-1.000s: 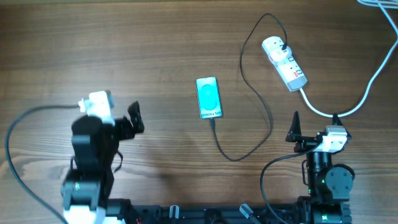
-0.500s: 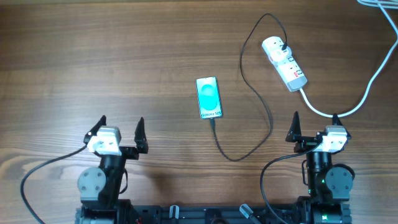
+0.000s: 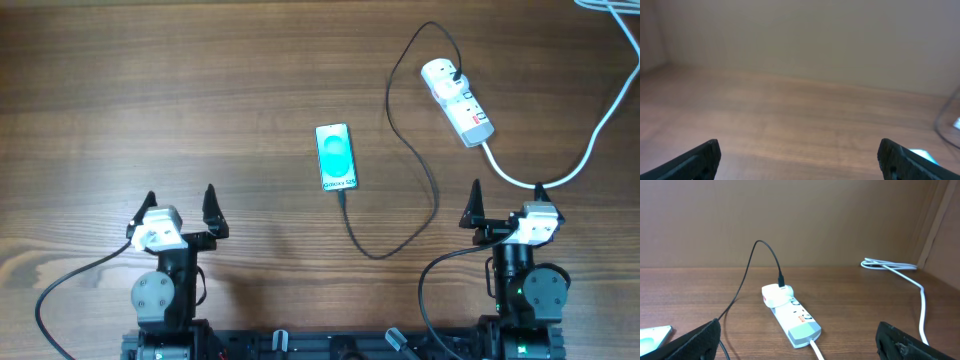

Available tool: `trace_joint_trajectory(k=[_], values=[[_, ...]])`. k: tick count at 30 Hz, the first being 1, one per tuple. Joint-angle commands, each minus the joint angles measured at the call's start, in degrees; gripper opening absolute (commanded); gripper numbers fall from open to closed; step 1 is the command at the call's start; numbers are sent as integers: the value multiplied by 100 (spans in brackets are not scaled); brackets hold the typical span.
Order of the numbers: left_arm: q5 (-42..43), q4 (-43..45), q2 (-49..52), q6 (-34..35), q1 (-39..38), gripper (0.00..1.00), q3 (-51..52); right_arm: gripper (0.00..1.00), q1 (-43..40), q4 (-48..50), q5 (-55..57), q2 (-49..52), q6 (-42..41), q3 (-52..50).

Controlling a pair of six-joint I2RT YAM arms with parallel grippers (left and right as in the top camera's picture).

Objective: Plug charger to phone and switch on socket

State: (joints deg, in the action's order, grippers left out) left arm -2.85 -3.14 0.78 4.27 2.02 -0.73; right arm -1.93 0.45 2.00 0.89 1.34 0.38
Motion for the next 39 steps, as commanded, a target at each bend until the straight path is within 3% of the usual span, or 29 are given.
trace_joint_trajectory(k=[1, 4, 6, 39], values=[[-470, -37, -61, 348, 42, 100, 39, 100, -28, 15, 57, 13, -70, -9], [-26, -94, -61, -398, 42, 100, 39, 100, -28, 15, 57, 13, -70, -9], [66, -105, -61, -540, 42, 100, 39, 100, -28, 15, 57, 13, -70, -9], [85, -96, -61, -535, 39, 100, 39, 100, -28, 15, 57, 13, -68, -9]])
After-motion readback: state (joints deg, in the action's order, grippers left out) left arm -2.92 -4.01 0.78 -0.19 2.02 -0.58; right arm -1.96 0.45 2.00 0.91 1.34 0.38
